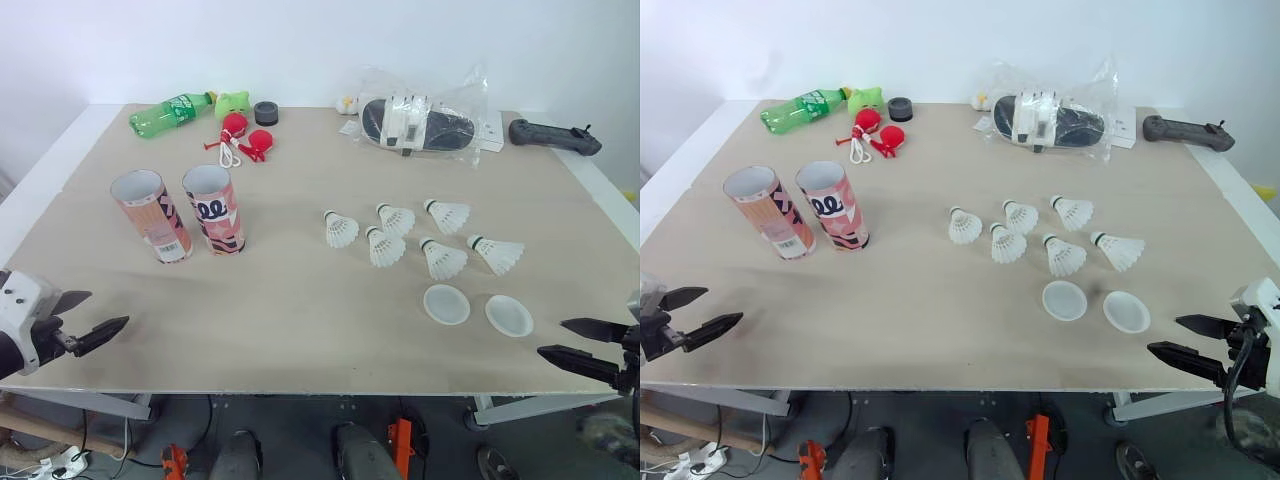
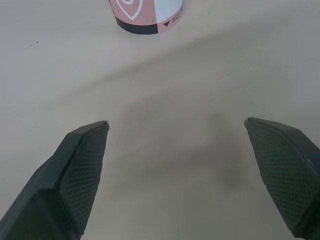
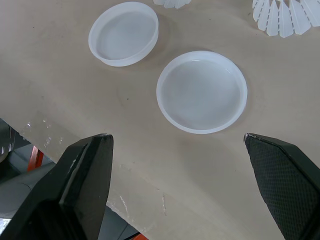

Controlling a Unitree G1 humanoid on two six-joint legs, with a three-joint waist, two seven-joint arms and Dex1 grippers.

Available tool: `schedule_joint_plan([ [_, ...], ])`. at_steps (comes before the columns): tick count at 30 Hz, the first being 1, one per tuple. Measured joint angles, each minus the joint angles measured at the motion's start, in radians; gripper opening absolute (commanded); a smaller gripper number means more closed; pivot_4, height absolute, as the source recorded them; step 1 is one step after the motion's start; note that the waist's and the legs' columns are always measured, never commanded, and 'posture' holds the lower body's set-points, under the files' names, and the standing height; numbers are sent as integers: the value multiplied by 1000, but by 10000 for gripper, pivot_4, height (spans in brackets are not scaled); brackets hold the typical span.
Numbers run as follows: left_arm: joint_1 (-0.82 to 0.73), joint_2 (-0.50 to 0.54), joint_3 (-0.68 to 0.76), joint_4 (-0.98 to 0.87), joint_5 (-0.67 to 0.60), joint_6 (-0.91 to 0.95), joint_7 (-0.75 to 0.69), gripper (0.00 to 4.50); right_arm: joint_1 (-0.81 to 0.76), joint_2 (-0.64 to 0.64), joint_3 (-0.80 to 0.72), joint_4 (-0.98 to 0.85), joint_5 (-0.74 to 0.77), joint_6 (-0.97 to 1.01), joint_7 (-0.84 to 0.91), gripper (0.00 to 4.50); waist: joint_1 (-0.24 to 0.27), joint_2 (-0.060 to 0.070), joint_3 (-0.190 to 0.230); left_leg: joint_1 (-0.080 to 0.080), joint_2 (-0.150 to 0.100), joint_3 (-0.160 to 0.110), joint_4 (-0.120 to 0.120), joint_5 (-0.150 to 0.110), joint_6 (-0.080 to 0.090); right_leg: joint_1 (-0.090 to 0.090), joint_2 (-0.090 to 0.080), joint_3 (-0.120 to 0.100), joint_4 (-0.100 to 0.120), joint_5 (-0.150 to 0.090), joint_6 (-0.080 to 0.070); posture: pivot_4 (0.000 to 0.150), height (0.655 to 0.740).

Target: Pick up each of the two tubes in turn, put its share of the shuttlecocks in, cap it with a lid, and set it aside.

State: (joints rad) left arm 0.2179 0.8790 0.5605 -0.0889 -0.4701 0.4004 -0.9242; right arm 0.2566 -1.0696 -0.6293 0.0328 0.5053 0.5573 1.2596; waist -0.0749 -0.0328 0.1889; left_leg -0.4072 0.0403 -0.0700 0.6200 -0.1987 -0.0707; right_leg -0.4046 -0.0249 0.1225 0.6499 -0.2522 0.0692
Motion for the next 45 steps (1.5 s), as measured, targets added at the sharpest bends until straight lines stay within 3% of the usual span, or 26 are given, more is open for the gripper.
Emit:
schedule_joint_plan([
  [25,-15,-4,0,0,0,11,21,45000,-30,8,1,16,20,18,7,44839,-1,0,0,0,0,0,1,0,0,0,0,0,1,1,0,1500,7400],
  [31,-77,-134,-15,-35,-3,-6,121,45000,-181,69,7,-172,190,136,-59,44839,-1,4,-2,1,1,1,3,0,0,1,1,1,2,5,5,1500,7400],
  [36,-111,-277,-86,-85,51,-73,256,45000,-413,165,143,-419,332,205,-223,44839,0,1,-4,1,4,0,6,1,1,2,5,1,2,8,5,1500,7400],
  [42,-214,-427,-180,-62,145,-127,445,45000,-634,324,439,-565,324,207,-405,44839,9,0,-4,-1,4,0,9,1,1,2,6,1,2,9,6,1500,7400],
  [45,-252,-445,-207,-38,171,-141,492,45000,-662,334,508,-568,279,185,-414,44839,18,-1,-5,-2,4,0,9,1,1,2,6,1,2,9,6,1500,7400],
])
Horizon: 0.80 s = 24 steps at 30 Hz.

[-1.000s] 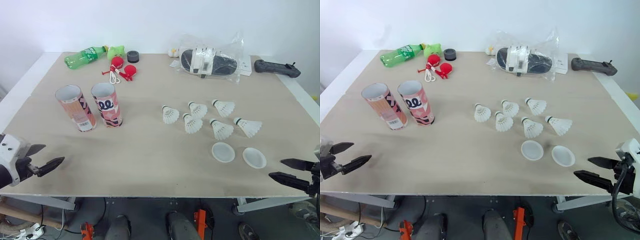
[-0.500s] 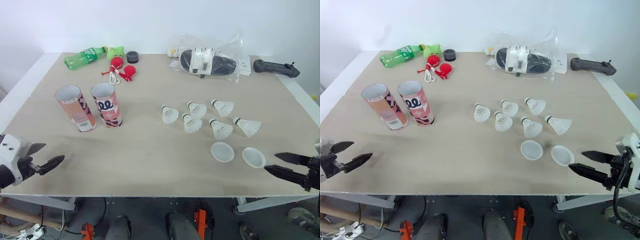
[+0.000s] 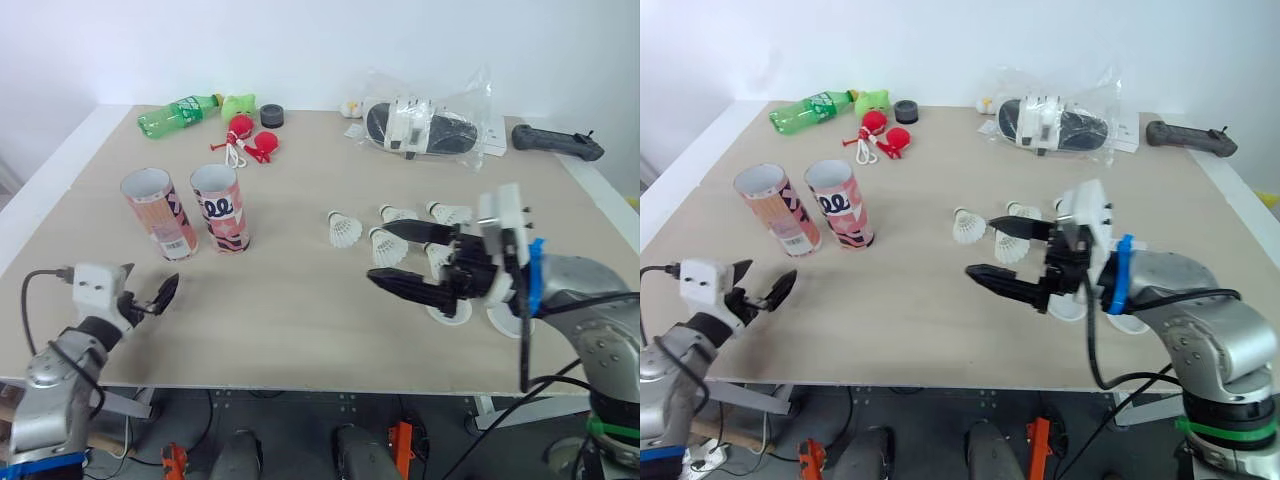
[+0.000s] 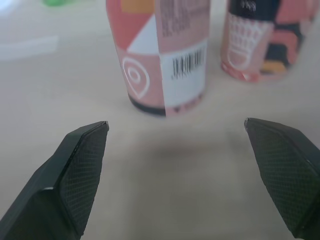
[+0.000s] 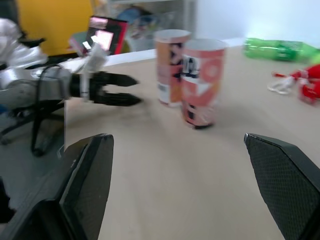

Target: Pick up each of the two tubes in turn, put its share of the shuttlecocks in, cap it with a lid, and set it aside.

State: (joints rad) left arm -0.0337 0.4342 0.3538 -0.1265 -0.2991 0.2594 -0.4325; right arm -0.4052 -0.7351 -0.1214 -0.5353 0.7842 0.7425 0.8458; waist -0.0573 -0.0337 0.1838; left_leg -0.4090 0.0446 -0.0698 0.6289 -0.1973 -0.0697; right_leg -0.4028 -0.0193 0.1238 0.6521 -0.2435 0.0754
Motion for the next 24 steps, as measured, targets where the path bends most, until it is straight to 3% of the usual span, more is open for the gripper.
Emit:
schedule_joint_plan([
  [4,-93,-56,-32,75,37,-3,88,45000,-16,36,91,8,-58,-43,1,44839,9,0,0,0,1,0,0,0,0,0,1,0,0,0,0,1500,7400],
  [11,-162,-99,-70,172,53,-6,124,45000,-19,62,118,10,-83,-72,-4,44839,10,0,0,0,1,-1,0,0,0,0,1,-1,0,1,-1,1500,7400],
  [24,-364,-104,-85,448,83,-117,148,45000,-37,98,135,11,-107,-78,-24,44839,10,0,0,0,1,-1,0,1,2,0,2,-1,1,2,-1,1500,7400],
])
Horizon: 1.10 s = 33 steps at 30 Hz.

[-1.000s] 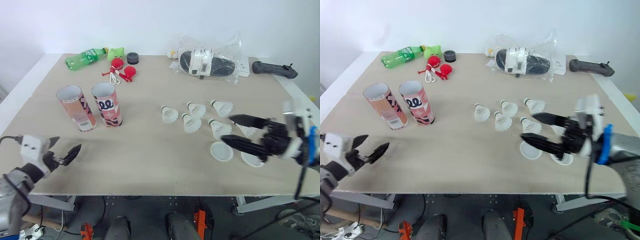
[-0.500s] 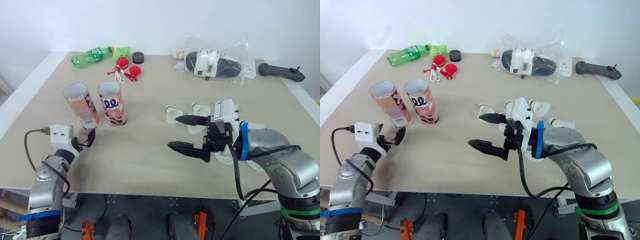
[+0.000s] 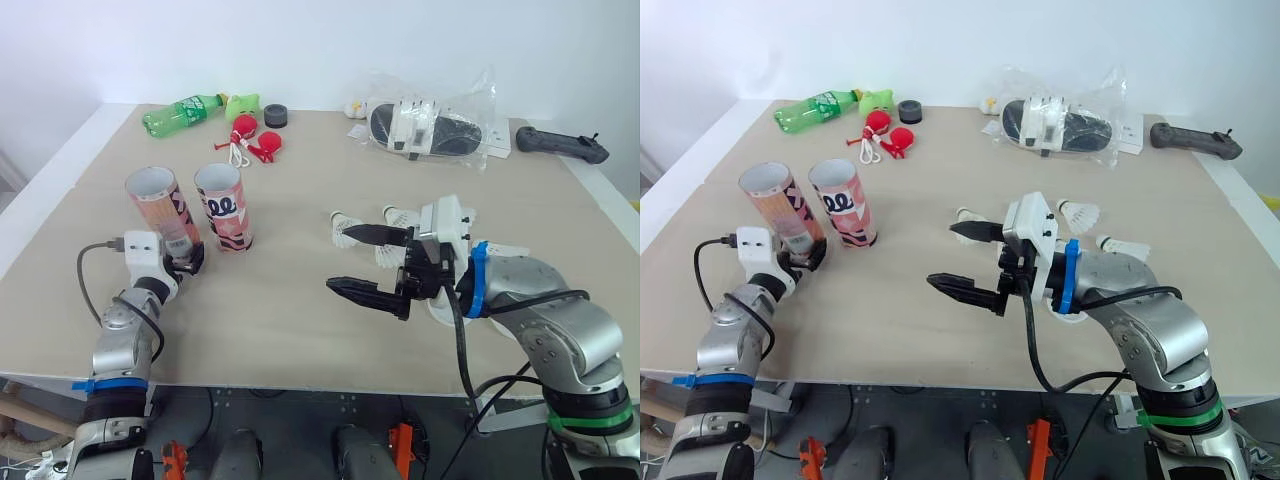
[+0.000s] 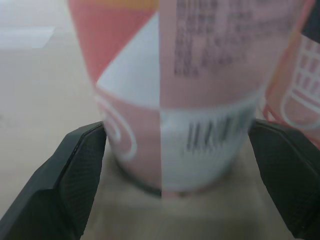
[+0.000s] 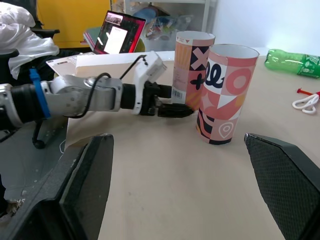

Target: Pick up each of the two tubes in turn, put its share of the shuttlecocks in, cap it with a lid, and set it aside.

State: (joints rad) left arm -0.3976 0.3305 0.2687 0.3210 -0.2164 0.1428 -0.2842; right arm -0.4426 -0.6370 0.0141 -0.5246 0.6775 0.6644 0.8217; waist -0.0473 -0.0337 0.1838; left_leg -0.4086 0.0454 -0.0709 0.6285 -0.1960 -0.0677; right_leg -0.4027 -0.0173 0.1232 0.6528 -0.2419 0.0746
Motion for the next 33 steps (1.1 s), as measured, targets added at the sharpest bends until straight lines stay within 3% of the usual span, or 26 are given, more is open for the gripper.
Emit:
schedule_joint_plan([
  [6,-99,-7,1,163,2,-88,17,45000,-10,16,12,1,-15,0,-5,44839,0,0,0,0,0,0,0,0,0,0,0,0,0,0,0,1500,7400],
  [10,-116,-9,4,204,2,-132,19,33008,-23,22,13,9,-17,1,-15,45000,0,0,0,0,0,0,-1,0,0,0,0,0,0,0,0,1500,7400],
  [17,-110,-7,5,205,-2,-146,12,33008,-38,25,20,11,-16,3,-19,45000,0,0,0,0,0,0,-1,0,0,0,0,0,0,0,1,1500,7400],
  [23,-18,13,16,92,-34,-119,-11,33008,-41,27,20,17,-4,13,-20,45000,-5,0,0,0,0,0,-3,0,0,-1,0,0,0,0,0,1500,7400],
  [26,174,120,28,-118,-123,-53,-159,33008,-33,0,-23,18,54,53,-14,45000,-21,0,0,-1,1,1,-7,0,0,-4,0,0,0,-1,-3,1500,7400],
  [28,312,236,58,-272,-213,25,-306,33008,-26,-48,-75,21,114,101,1,45000,-24,0,0,-1,2,0,-9,0,0,-5,0,0,2,-3,-7,1500,7400],
  [33,509,541,113,-502,-299,166,-584,33008,-13,-170,-132,55,189,170,82,45000,-13,1,1,0,2,1,-9,0,0,-4,-1,-2,4,-11,-10,1500,7400],
])
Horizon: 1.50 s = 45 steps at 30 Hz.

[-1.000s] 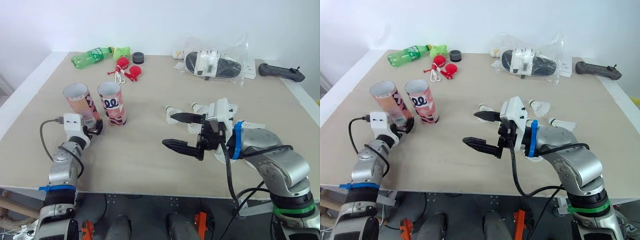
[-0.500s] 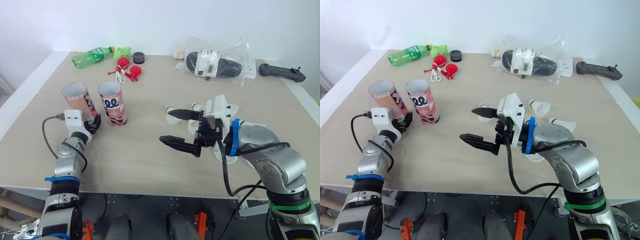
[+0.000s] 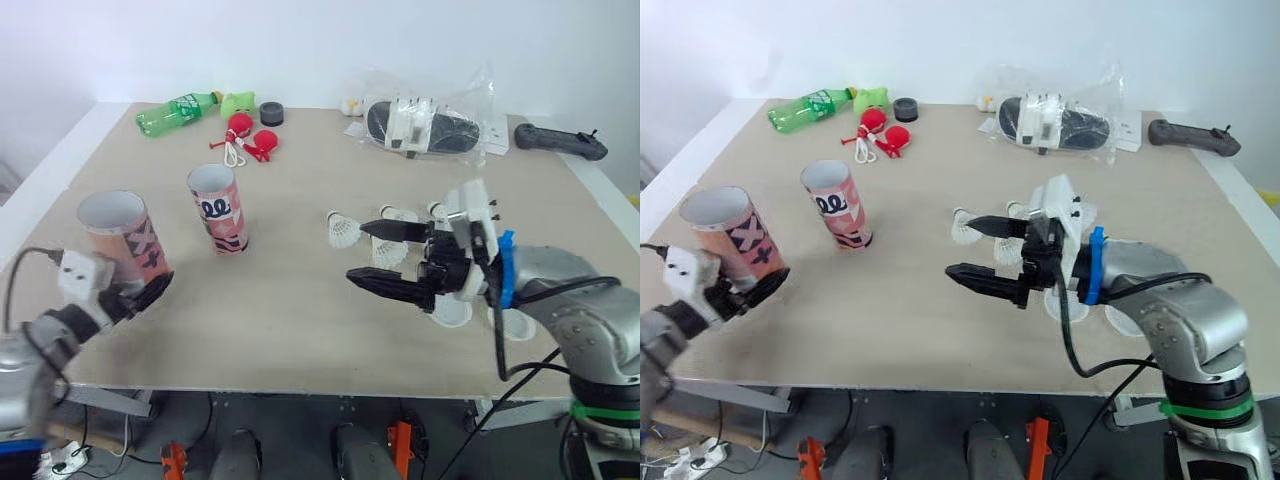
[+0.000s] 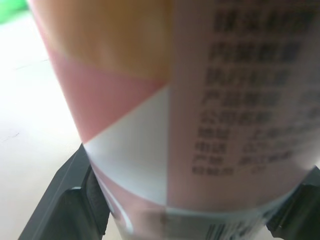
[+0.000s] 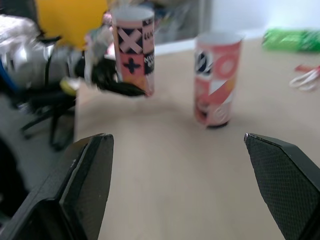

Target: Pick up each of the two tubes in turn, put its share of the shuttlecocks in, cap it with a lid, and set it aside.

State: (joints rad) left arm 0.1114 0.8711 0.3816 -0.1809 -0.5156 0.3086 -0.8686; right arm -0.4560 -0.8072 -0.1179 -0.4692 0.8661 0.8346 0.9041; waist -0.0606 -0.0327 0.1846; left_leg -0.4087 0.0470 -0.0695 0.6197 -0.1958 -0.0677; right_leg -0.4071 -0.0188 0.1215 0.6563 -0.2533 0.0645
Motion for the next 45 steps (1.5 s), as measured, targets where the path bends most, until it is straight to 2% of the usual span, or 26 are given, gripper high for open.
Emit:
schedule_joint_plan([
  [4,-34,173,-47,-39,7,77,-132,33008,22,-77,-7,35,-3,15,63,45000,10,0,1,0,0,3,1,0,0,-1,-1,0,0,1,0,1500,7400],
  [7,-217,262,-194,-61,43,171,-182,33008,45,-105,5,65,-45,8,78,45000,13,0,1,0,0,7,1,0,1,-1,-3,0,-1,1,0,1500,7400],
  [9,-287,265,-260,-78,57,202,-197,33008,52,-105,9,75,-63,5,74,45000,12,0,1,0,0,9,1,0,1,-1,-4,1,-1,1,2,1500,7400],
  [10,-347,263,-323,-81,79,228,-208,33008,67,-108,2,75,-80,-4,65,45000,10,0,1,-1,1,10,1,0,1,-1,-4,1,-1,2,7,1500,7400],
  [13,-479,239,-498,-119,132,304,-238,33008,113,-105,-7,66,-131,-21,4,45000,5,0,1,-4,1,9,-1,-2,3,-5,-2,1,0,1,6,1500,7400],
  [18,-589,172,-624,-122,183,358,-263,33008,208,-6,-38,-37,-179,-38,-152,45000,7,0,1,-14,1,8,2,-5,9,-14,-1,1,8,-1,1,1500,7400],
  [25,-604,154,-661,-94,250,311,-286,33008,199,215,88,-128,-344,-73,-443,45000,2,1,1,-14,1,7,5,-4,8,-14,0,1,10,-2,2,1500,7400],
  [29,-608,137,-665,-92,278,310,-288,33008,174,248,195,-126,-496,-81,-562,45000,3,1,1,-13,1,7,9,-2,8,-13,0,1,10,0,6,1500,7400],
  [33,-611,128,-665,-99,285,343,-288,33008,156,327,272,-122,-561,-70,-622,45000,1,2,-1,-11,2,7,8,-1,10,-12,1,1,10,1,5,1500,7400],
  [37,-609,122,-660,-110,286,368,-288,33008,100,401,342,-61,-629,-69,-665,45000,1,2,-1,-11,2,7,9,-1,11,-11,1,1,10,2,6,1500,7400],
  [45,-610,118,-657,-113,290,380,-294,33008,23,542,441,188,-778,-110,-731,45000,1,2,-1,-12,2,6,8,-1,11,-11,1,1,11,2,6,1500,7400],
])
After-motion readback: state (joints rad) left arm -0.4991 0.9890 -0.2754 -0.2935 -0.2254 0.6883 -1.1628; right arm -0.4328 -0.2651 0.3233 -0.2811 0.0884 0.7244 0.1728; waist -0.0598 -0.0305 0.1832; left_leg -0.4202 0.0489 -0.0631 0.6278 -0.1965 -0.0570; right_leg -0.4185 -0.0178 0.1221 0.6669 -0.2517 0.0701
